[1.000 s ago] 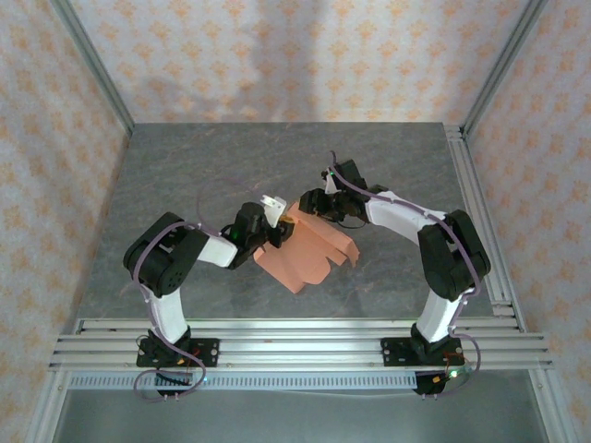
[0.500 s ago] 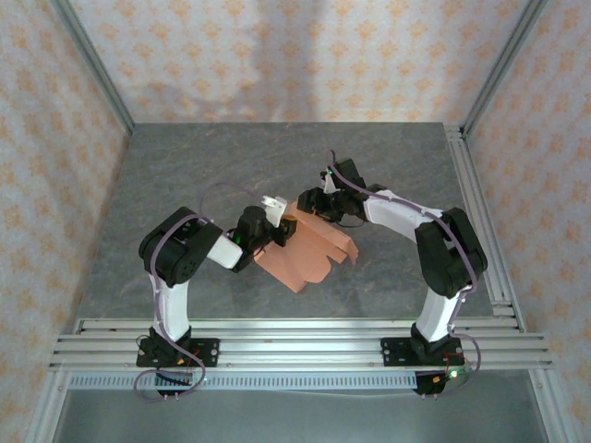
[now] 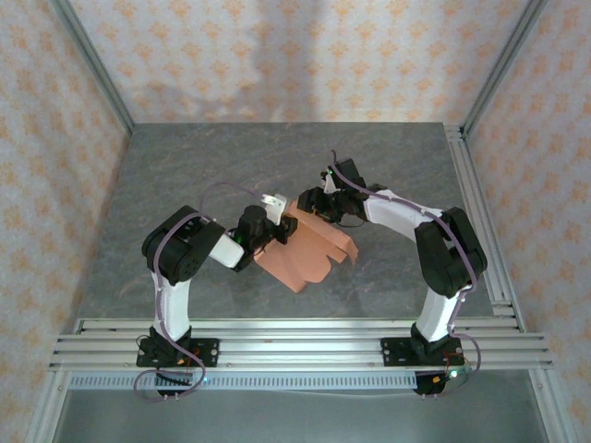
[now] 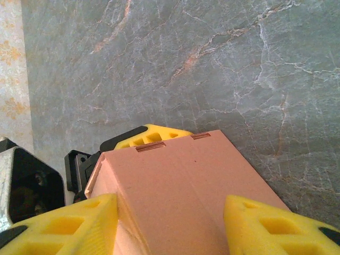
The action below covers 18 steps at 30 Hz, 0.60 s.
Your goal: Fold the paper box
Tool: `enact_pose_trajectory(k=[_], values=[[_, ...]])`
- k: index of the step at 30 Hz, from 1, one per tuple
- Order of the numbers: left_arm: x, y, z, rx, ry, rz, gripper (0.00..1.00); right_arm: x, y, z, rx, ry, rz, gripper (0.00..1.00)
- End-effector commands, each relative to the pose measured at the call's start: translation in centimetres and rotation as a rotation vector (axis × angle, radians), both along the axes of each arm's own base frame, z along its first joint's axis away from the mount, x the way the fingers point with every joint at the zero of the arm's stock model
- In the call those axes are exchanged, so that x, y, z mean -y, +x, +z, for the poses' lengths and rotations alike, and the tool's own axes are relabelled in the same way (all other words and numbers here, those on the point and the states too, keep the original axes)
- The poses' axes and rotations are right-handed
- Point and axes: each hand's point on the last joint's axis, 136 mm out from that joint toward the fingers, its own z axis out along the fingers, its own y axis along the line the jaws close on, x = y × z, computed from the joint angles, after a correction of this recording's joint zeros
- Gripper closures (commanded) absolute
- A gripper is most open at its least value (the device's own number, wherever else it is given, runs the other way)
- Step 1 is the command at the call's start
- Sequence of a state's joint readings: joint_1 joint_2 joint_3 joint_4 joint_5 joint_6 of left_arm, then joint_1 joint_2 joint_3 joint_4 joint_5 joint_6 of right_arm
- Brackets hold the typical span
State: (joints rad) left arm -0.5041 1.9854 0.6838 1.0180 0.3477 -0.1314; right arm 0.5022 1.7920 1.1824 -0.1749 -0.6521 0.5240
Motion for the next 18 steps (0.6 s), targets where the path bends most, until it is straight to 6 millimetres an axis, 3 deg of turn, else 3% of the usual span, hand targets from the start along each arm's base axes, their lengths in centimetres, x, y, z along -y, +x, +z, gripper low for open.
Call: enact_pose_trajectory(k=[1, 5, 18], values=[[0.5, 0.9, 1.8, 0.053, -0.032, 0.010, 0.84, 0.8, -1.0, -2.2, -0.077, -0.064, -0.014, 0.46], [0.4, 0.7, 1.7, 0.042, -0.027, 0.009, 1.00, 0.9, -1.0, -2.0, -0.071, -0.068, -0.013, 0.46], [-0.1, 1.1, 1.9, 0.017, -0.025, 0.050, 1.00, -0.1, -1.2, -1.0, -0.067, 0.019, -0.005, 0.46]])
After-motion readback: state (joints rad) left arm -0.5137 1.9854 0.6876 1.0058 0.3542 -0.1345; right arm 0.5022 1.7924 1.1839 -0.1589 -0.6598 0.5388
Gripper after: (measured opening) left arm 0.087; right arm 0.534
